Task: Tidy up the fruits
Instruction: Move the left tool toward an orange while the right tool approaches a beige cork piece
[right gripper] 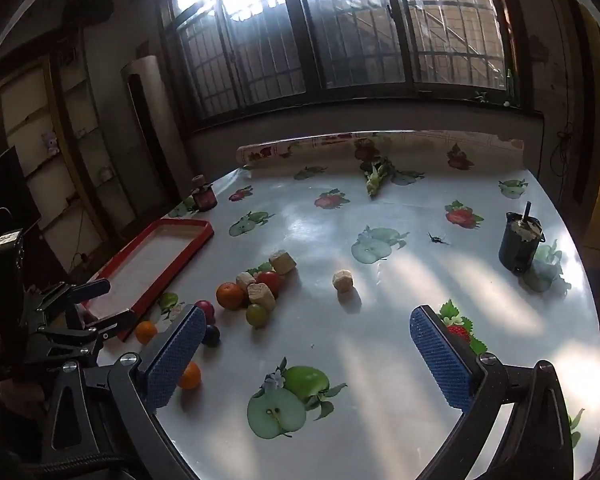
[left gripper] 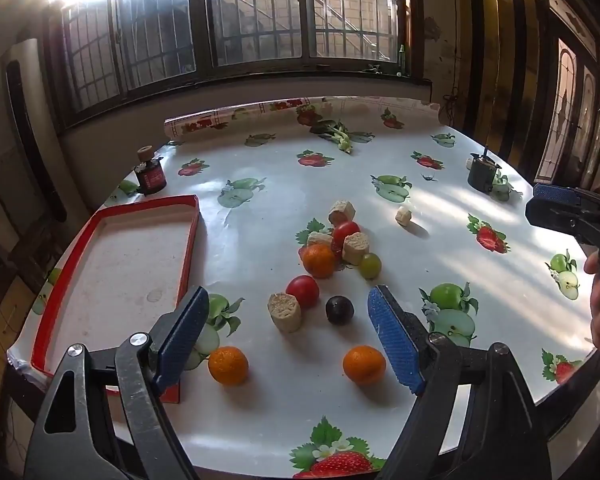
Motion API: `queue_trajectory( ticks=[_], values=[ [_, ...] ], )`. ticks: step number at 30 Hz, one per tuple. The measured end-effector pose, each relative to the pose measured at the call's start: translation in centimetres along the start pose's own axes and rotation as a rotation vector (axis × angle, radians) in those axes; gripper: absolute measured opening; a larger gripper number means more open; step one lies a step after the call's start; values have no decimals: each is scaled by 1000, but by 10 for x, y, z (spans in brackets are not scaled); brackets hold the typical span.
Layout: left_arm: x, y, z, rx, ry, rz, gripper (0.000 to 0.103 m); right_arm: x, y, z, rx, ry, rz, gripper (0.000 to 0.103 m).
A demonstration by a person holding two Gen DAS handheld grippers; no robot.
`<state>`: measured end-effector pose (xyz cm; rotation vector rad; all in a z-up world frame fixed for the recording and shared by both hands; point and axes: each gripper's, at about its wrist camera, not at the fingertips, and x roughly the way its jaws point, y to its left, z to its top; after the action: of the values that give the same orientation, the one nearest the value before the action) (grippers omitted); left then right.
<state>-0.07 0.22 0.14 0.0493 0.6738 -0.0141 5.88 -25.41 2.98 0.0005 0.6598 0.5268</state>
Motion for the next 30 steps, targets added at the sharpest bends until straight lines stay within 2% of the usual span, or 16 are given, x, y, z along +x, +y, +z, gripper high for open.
queue_trajectory(
  ticks=[6,16,20,30],
  values=[
    [-4,10,-4,-18,-21,39,82,16,13,-7,-103,93,1,103],
    [-17,17,-6,-20,-19,64,82,15,38,-12,-261,94,-43,103],
    [-19,18,-8,-35,-42,55,82,15,43,-12,-291,95,-37,103],
    [-28,24,-10,-49,-41,35,82,12,48,-12,-340,90,-48,103]
  ],
)
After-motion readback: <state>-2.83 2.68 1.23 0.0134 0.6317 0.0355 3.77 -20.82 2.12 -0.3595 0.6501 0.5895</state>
